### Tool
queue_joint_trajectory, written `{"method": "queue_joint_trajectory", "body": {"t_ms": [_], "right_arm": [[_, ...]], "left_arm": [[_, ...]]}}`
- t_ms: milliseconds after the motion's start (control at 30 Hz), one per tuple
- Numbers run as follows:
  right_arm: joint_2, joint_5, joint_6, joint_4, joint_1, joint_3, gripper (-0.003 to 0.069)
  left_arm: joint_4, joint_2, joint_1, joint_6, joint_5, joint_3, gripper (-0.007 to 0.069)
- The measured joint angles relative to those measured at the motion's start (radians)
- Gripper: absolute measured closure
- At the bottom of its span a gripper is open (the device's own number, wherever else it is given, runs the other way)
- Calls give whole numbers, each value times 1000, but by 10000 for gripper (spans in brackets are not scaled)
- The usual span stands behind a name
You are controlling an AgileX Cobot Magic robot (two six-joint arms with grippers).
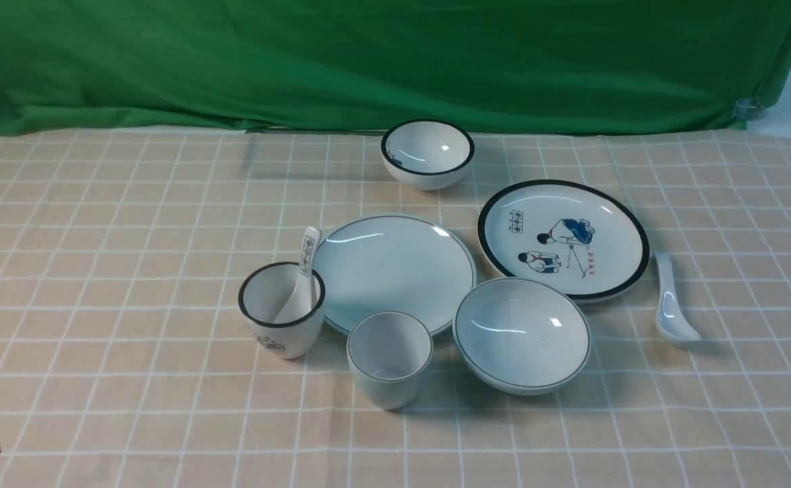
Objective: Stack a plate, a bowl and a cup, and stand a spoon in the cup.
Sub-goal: Use the right arm to grab a blue rice bowl
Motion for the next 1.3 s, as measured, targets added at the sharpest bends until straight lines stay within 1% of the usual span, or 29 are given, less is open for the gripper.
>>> {"method": "queue_joint_trajectory", "body": {"t_ms": [467, 567, 633, 667, 700, 733, 767, 800, 833, 933, 1000, 1100, 1200, 1300], "right_arm": [[0, 0, 0, 0, 0, 0, 421], [0, 0, 0, 0, 0, 0, 421], [0, 0, 0, 0, 0, 0, 421], [0, 0, 0, 0, 0, 0, 421], [0, 0, 0, 0, 0, 0, 421], [0, 0, 0, 0, 0, 0, 421], [0, 0, 0, 0, 0, 0, 421], [0, 0, 0, 0, 0, 0, 421], [0, 0, 0, 0, 0, 0, 421], [0, 0, 0, 0, 0, 0, 421], [0, 0, 0, 0, 0, 0, 421], [0, 0, 0, 0, 0, 0, 421], [0, 0, 0, 0, 0, 0, 421], [0, 0, 0, 0, 0, 0, 421]], "left_arm": [[0, 0, 0, 0, -2, 0, 623], [-26, 0, 0, -5, -49, 0, 623], [-250, 0, -1, -76, -151, 0, 623], [-271, 0, -1, -83, -164, 0, 623], [-415, 0, -1, -120, -201, 0, 623], [-504, 0, -1, -140, -229, 0, 623], [-520, 0, -1, -143, -239, 0, 622], [-607, 0, -1, -159, -271, 0, 622], [-659, 0, -1, -171, -292, 0, 622], [-693, 0, -1, -209, -323, 0, 622], [-700, 0, -1, -219, -317, -3, 622], [-643, 12, -11, -205, -150, -106, 622], [-555, 89, -21, -170, -5, -235, 622], [-430, 314, -23, -85, 235, -436, 622]]}}
